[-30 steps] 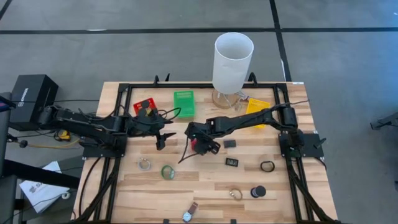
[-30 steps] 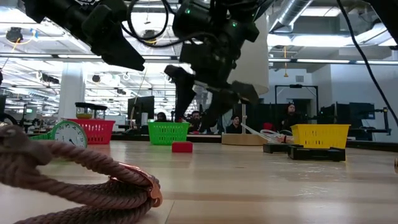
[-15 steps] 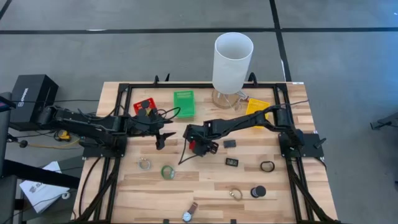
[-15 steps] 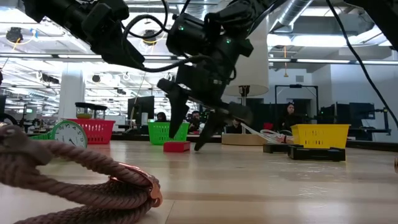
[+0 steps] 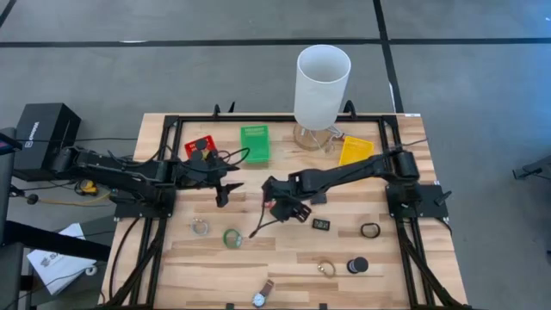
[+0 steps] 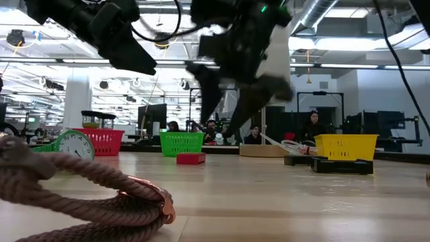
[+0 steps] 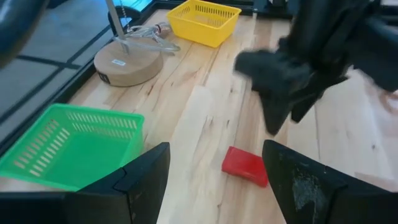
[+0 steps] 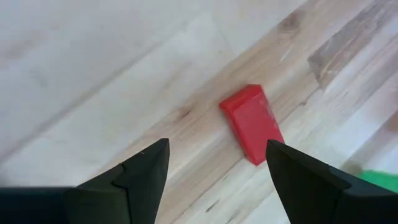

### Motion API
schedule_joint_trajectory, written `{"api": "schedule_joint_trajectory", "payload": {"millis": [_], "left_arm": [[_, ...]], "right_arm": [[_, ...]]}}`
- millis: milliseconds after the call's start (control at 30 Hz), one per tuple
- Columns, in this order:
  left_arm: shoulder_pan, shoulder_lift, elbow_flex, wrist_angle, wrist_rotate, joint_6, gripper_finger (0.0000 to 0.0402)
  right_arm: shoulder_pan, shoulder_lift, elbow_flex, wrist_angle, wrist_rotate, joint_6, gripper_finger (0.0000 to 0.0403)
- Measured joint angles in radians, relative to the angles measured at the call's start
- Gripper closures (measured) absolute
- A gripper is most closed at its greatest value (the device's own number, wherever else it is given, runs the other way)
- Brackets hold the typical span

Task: Pick & Place Office items
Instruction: Put the red digital clock into the green bin

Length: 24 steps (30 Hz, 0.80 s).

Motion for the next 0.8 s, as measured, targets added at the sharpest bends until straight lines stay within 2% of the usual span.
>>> {"api": "schedule_joint_trajectory", "payload": {"millis": [133,267,500,700,800], "left_arm": [[0.000,0.000,0.000,0.001,0.000,-0.051,0.0152],[0.000,0.000,0.000,0.001,0.000,-0.060,0.0152],[0.000,0.003,0.000,0.010,0.000,-0.201,0.0152],[-0.004,0.049,0.001,0.034,0.000,-0.351,0.0152],[-0.031,0.133,0.000,0.102,-0.005,-0.362,0.0152]], "right_arm": [[0.017,-0.080,0.000,-0.093,0.006,0.144,0.0143],[0.017,-0.159,0.000,-0.180,0.008,0.407,0.0143],[0.003,-0.226,-0.010,-0.297,-0.001,0.803,0.0143],[0.020,-0.227,-0.044,-0.289,-0.004,0.801,0.0143],[0.021,-0.227,-0.064,-0.277,-0.005,0.761,0.0143]]}}
